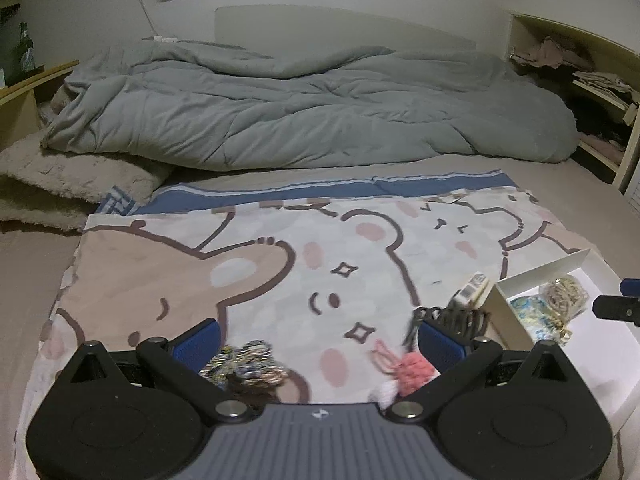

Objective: Organize objects
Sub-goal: 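Withdraw both tools from the box back toward the remaining items, then grasp brown-blue crocheted tangle with left tool while right tool grasps white crocheted pouch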

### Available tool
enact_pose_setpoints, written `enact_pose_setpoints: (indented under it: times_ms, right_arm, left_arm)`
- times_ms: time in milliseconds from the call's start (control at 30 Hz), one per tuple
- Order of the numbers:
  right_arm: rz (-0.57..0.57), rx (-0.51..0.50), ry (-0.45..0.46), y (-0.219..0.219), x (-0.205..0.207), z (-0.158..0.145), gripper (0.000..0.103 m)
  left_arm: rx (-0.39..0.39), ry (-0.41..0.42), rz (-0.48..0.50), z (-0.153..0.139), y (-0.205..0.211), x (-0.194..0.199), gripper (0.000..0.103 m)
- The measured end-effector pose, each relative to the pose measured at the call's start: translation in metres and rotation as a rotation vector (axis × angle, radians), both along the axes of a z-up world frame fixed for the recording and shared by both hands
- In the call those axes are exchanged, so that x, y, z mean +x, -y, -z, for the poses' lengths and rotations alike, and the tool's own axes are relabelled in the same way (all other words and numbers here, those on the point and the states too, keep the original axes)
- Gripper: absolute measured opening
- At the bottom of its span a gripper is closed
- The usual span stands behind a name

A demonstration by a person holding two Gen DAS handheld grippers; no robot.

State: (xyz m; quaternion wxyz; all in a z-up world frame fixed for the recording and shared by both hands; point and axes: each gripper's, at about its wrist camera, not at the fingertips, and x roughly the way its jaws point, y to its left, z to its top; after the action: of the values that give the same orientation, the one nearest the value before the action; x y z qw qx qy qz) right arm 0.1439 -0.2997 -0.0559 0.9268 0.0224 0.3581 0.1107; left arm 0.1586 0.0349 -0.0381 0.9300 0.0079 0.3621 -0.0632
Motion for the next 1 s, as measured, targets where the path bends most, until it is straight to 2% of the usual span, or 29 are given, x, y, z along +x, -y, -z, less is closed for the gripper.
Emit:
enact_pose_setpoints:
  times_ms: [300, 467, 733, 867, 1000]
  right_arm:
    - [-0.088, 0.019, -0.009, -0.04, -0.001, 0.001, 0.103]
    - [-0.133, 0.033, -0.036, -0.059, -0.005, 0.007, 0.103]
    - [-0.123, 0.068, -0.171, -0.084, -0.011, 0.026, 0.103]
    - [-0.104, 0.104, -0.247, -0.091, -0.012, 0.041, 0.103]
    - [-0.094, 0.097, -0.291, -0.101, -0.015, 0.055, 0.103]
  left_arm:
    - [0.021, -0.037, 0.05, 0.01, -0.034, 0.003, 0.103]
    - [0.036, -0.09, 0.076, 0.02, -0.043, 0.007, 0.102]
    - [0.039, -0.267, 0.053, 0.051, -0.053, 0.019, 0.093]
    - [0.058, -0.308, 0.029, 0.064, -0.053, 0.024, 0.091]
    - [0.082, -0.349, 0.012, 0.076, -0.051, 0.03, 0.086]
